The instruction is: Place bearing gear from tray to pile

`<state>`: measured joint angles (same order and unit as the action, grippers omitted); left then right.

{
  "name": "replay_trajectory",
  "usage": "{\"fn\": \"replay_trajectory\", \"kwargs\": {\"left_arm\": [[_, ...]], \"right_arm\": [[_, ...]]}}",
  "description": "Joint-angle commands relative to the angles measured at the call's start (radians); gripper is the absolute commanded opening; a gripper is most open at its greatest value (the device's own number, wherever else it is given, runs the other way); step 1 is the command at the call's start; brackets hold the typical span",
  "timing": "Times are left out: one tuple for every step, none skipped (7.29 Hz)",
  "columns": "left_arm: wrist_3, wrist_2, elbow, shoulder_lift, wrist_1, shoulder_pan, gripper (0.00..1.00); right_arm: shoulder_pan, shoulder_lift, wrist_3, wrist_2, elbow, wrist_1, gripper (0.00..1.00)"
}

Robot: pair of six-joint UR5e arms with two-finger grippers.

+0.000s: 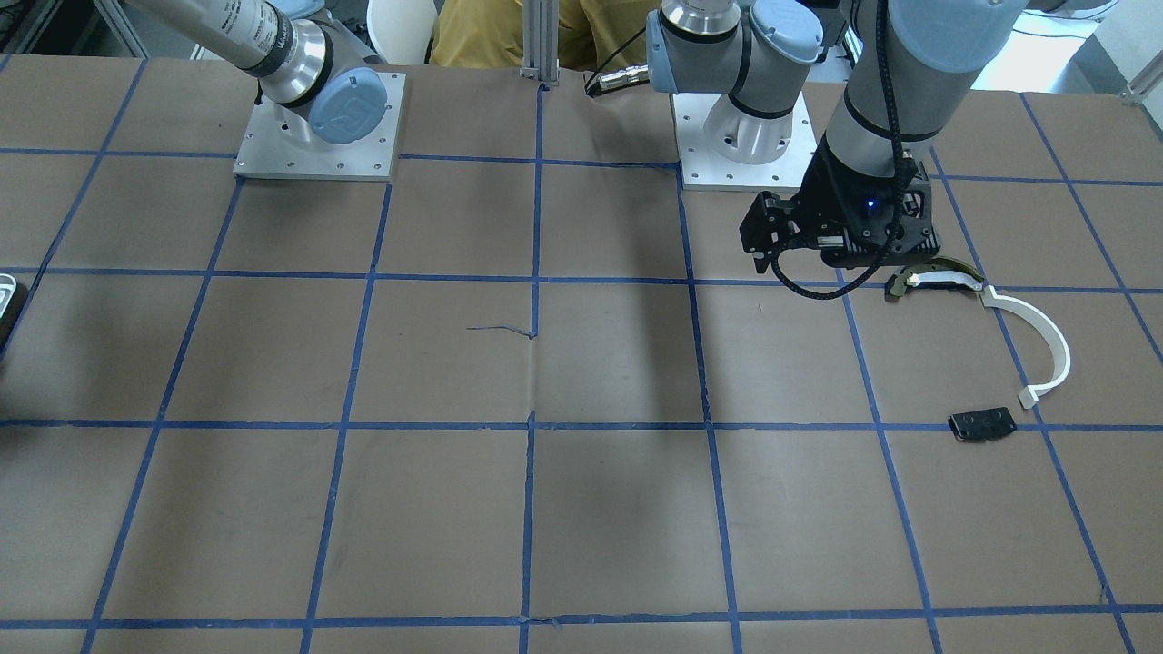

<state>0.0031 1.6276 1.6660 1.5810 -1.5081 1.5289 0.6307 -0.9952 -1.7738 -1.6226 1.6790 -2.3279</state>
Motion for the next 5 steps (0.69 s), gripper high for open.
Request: {"fn": "replay_trajectory", "kwargs": {"left_arm": [[0.000,0.000,-0.002,-0.001,0.000,-0.001,1.00],[0.000,0.000,-0.003,0.001,0.000,-0.003,1.00],[0.000,-0.005,-0.003,0.002,0.000,-0.003,1.00],[0.000,-0.014,-0.003,-0.002,0.000,-0.003,1.00],[0.002,-0.017,-0.005,-0.015,-0.001,0.000,1.00]], "right_arm": [[0.001,-0.005,0.010,0.004,-0.005,-0.004,0.10],[0.006,-0.009,0.020,0.001,-0.036,0.005,0.01],[0.023,-0.017,0.055,0.015,-0.080,0.018,0.01],[0.073,-0.069,0.133,0.074,-0.093,0.021,0.01],[0.157,-0.145,0.289,0.075,-0.091,0.107,0.01]]}}
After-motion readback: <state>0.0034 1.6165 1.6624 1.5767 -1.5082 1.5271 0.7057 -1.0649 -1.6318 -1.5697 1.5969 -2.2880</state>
